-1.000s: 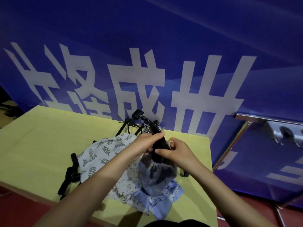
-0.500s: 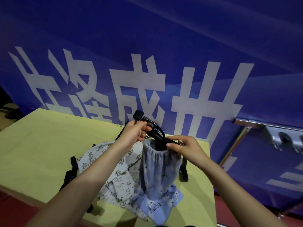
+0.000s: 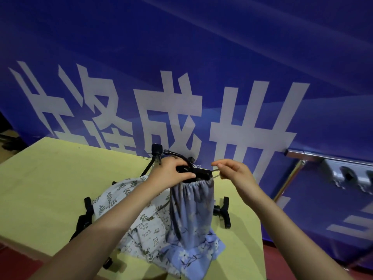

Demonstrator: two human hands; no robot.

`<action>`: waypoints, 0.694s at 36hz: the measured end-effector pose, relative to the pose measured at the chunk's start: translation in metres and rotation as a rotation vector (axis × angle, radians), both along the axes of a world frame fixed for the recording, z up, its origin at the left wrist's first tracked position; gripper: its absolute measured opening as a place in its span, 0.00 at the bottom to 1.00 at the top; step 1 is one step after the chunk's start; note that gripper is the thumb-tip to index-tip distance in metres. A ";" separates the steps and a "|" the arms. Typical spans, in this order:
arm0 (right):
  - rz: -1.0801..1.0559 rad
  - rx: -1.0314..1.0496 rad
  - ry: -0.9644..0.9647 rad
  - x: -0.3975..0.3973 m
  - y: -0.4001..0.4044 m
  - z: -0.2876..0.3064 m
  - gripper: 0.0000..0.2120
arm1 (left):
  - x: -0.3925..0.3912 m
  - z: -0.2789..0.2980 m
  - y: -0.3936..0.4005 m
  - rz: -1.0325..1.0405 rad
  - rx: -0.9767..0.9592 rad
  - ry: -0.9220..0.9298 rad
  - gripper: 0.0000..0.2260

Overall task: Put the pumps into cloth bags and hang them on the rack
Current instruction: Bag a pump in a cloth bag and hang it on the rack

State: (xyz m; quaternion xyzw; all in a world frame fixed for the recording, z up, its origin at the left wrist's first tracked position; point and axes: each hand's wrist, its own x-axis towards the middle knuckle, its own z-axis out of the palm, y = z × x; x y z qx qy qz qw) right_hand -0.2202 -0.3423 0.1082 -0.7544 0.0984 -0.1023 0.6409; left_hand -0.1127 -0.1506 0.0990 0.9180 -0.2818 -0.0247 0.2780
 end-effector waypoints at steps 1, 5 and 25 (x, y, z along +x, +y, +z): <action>-0.035 0.020 0.009 0.000 -0.001 0.002 0.10 | -0.001 0.000 -0.001 0.008 -0.001 -0.001 0.19; -0.069 0.187 0.039 0.001 -0.005 0.014 0.11 | -0.011 -0.003 -0.012 0.010 0.015 -0.050 0.18; 0.020 0.309 0.020 0.012 0.009 0.037 0.12 | -0.014 0.012 -0.015 -0.004 -0.119 0.159 0.09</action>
